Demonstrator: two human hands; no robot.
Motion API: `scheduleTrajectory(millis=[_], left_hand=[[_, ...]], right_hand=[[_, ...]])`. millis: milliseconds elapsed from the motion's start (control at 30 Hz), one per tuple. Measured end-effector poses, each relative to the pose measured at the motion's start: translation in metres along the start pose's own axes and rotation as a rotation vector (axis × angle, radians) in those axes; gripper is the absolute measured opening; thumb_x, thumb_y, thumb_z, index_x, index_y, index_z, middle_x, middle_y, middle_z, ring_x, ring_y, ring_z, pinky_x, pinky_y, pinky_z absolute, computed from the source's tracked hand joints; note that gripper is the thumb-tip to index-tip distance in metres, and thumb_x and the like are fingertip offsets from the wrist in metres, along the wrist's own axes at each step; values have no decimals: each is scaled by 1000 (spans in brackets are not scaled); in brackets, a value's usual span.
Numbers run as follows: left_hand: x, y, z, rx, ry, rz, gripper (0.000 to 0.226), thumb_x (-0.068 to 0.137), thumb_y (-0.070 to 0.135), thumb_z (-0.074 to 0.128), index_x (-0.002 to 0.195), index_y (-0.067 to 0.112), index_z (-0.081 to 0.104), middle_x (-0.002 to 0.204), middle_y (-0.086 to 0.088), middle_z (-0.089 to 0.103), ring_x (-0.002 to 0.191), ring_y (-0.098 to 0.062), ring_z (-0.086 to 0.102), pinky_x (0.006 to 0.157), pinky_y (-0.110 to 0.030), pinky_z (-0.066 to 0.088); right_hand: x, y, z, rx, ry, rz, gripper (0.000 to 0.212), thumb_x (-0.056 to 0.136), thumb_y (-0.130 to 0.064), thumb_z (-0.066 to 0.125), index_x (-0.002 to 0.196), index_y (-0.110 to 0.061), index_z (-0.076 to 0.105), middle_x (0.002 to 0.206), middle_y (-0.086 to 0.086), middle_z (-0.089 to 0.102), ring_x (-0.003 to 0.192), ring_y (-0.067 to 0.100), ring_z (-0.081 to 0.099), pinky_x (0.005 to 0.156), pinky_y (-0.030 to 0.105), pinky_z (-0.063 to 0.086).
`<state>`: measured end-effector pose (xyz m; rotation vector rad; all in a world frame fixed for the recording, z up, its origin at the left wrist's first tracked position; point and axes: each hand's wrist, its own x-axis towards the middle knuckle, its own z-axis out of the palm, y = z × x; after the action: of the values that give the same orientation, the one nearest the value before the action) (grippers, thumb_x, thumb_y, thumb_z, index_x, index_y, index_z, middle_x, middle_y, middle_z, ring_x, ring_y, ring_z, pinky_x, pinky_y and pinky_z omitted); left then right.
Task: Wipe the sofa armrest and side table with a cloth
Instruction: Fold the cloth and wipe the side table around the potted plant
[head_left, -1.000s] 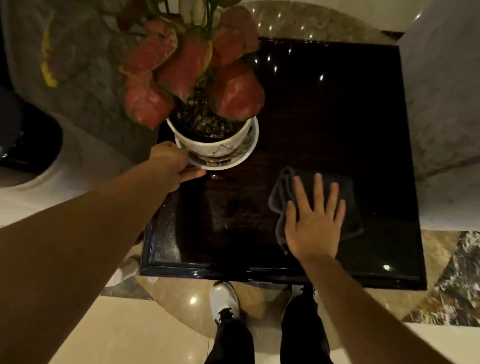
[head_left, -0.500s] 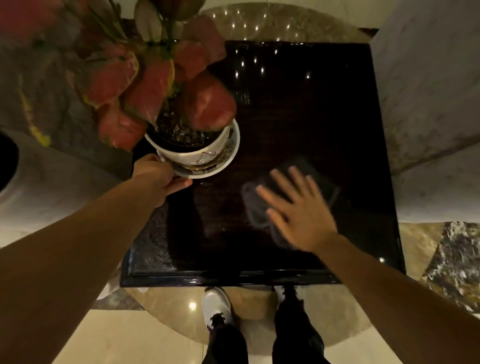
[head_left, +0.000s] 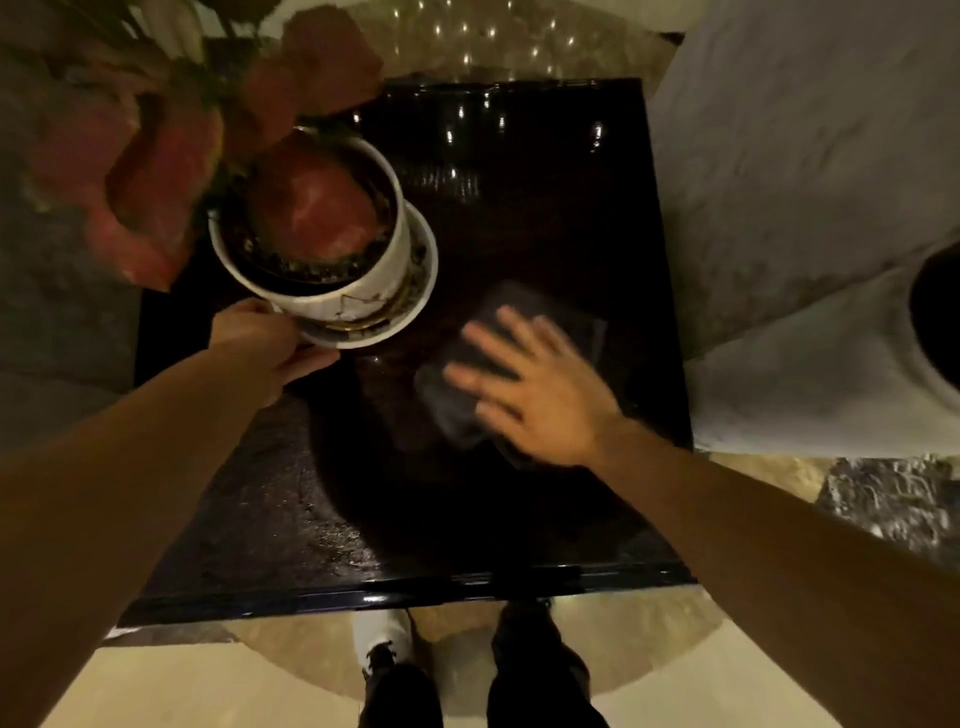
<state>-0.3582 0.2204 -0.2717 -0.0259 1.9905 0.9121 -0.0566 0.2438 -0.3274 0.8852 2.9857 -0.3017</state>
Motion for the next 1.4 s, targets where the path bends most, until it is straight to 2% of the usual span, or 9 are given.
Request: scheduleTrajectory(millis=[133,333,533,700,800,900,1000,1200,1400], left_hand=[[-1,2,19,1,-12,-3,33,91,-5,57,119,11,61,105,-9,70,75,-22,71,42,-29,57],[-22,-2,53,-58,-43,-32,21,91,-9,55,101,10,58,92,-8,68,71,-24,70,40,-30,55],[-47,-22,66,-112,-73,-52,20,87,-10,59,100,6,58,96,-15,68,70,-26,69,41,-31,57],[-62,-40,44,-115,-163,-104,10,94,7,59,103,8,54,87,-15,63,56,-25,69,51,-36,62],[-68,-71,-15,337,-115,276,26,87,25,70,106,11,61,110,-15,61,83,-28,66,79,-40,60],[-76,-125,-109,963,17,688,85,72,59,73,139,16,44,141,-12,39,123,-34,41,104,-47,41],[-76,-183,-189,1204,26,560,128,58,89,51,156,16,10,163,-11,8,144,-40,14,115,-53,21],[-66,-234,-220,1041,9,626,126,62,83,46,152,16,-11,159,-2,-14,146,-21,-13,121,-49,13],[-58,-255,-216,922,140,723,109,78,73,52,156,14,2,164,-5,2,151,-25,-1,121,-46,15]], right_hand=[[-26,-37,5,104,155,719,52,103,-49,33,154,-43,27,168,5,20,154,42,7,121,62,14],[-129,-42,20,56,-57,-18,50,104,-53,30,154,-48,23,170,-2,12,156,36,4,124,55,9],[-162,-5,4,116,-68,506,51,104,-53,28,154,-49,23,170,0,12,155,41,4,118,61,27],[-143,-82,8,173,-59,867,54,102,-56,14,156,-47,14,170,2,9,154,41,0,121,61,17],[-147,-135,15,123,-165,642,55,103,-54,14,157,-44,16,170,5,11,153,45,2,120,62,16],[-126,-180,18,68,-245,387,53,103,-52,22,155,-44,23,169,7,15,152,48,9,116,64,19],[-60,-214,17,79,-257,168,56,99,-51,40,153,-47,26,168,3,20,151,48,14,117,66,22],[98,-246,25,-38,-269,-510,52,101,-59,25,152,-54,19,170,-5,5,154,39,-6,123,59,1],[205,-235,27,73,-119,138,56,99,-65,21,153,-54,11,171,-5,0,153,41,-11,121,61,-4]])
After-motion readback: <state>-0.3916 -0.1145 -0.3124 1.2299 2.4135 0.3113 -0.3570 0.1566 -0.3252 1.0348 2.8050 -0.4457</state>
